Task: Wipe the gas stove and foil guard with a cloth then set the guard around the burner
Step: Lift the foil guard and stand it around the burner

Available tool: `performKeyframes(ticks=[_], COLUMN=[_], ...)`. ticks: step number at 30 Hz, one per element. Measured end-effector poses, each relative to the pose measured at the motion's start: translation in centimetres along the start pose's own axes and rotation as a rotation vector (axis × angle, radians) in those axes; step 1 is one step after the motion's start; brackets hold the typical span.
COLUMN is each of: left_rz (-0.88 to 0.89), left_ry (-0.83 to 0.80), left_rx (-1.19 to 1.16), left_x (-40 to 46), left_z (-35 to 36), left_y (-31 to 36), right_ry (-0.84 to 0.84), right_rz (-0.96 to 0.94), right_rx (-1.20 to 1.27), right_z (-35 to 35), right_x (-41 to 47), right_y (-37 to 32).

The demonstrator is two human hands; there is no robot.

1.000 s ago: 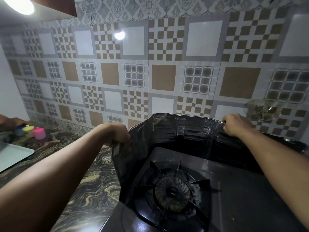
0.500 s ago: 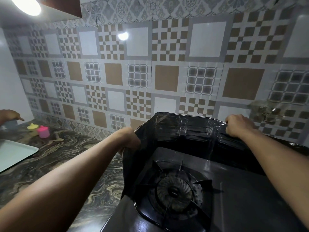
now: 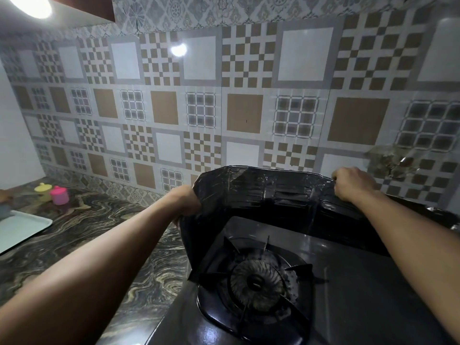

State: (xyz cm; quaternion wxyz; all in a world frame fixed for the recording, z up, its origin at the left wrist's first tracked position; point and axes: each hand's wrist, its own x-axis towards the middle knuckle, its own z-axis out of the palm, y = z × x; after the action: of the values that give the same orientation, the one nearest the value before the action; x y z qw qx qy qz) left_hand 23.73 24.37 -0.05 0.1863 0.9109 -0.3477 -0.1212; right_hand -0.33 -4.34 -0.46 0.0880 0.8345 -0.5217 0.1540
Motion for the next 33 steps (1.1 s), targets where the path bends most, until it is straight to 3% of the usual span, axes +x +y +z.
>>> performKeyframes(ticks=[11, 20, 26, 33], left_rz=[-0.074, -0.032, 0.009, -0.011], left_ry=[0.002, -0.028, -0.031, -0.052], left_rx=[-0.199, -0.264, -0.237, -0.288], left_x=[0.2, 0.2, 0.1, 0.0], left_z=[-0.2, -0.3, 0.4, 0.6], left_y=[-0.3, -0.1, 0.5, 1.0], right_ry=[-0.018, 0.085, 0.005, -0.080], right_rz=[-0.017, -0.003, 0.097, 0.073], right_rx=[0.024, -0.058, -0.125, -0.170], right_z=[0.0, -1.4, -1.3, -1.7], right_x=[-0.2, 0.3, -0.2, -0.4], right_y=[0.5, 1.4, 2.7, 2.6])
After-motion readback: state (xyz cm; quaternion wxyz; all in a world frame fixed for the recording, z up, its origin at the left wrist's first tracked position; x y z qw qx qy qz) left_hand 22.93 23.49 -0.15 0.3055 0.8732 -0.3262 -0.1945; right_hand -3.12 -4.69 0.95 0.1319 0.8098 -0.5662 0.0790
